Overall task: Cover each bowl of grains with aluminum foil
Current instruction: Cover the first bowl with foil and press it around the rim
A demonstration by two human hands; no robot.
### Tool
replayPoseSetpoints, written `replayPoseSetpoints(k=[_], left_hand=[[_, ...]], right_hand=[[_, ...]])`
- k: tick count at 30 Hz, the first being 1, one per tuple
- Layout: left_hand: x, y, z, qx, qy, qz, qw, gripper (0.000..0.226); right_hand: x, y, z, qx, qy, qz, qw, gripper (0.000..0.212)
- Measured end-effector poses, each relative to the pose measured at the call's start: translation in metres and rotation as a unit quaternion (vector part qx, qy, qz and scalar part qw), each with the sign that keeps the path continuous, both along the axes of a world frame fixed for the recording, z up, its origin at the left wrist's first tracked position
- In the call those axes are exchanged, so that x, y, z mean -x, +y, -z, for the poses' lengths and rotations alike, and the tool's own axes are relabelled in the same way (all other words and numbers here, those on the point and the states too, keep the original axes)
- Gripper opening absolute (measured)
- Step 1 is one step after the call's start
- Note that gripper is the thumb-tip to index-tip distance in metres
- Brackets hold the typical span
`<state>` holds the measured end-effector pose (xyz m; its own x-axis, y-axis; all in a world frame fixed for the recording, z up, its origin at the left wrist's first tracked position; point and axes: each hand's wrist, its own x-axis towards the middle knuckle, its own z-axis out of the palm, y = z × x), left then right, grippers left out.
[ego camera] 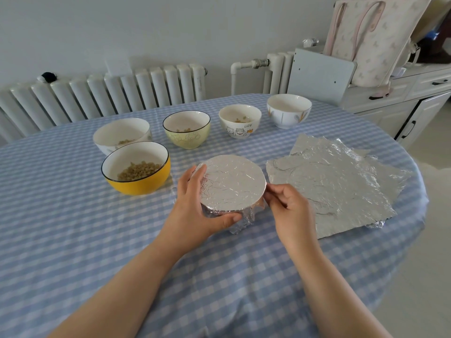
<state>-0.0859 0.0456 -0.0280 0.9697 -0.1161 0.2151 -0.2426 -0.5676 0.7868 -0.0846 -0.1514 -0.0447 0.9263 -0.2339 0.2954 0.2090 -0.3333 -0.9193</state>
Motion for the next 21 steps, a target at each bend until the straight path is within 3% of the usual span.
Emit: replayPoseSetpoints(k=[9, 21], left_hand=[[0.000, 0.000, -0.001, 0.006, 0.001, -0.001, 1.000, 0.129], [0.000, 0.000, 0.000, 0.004, -0.004, -0.002, 1.000, 0.125]], right_hand=[[-0.003, 0.003, 0.003, 0.115, -0.036, 0.093, 0.988, 0.012], [-0.006, 0.014, 0.008, 0.257, -0.143, 0.151, 0.944, 0.013]])
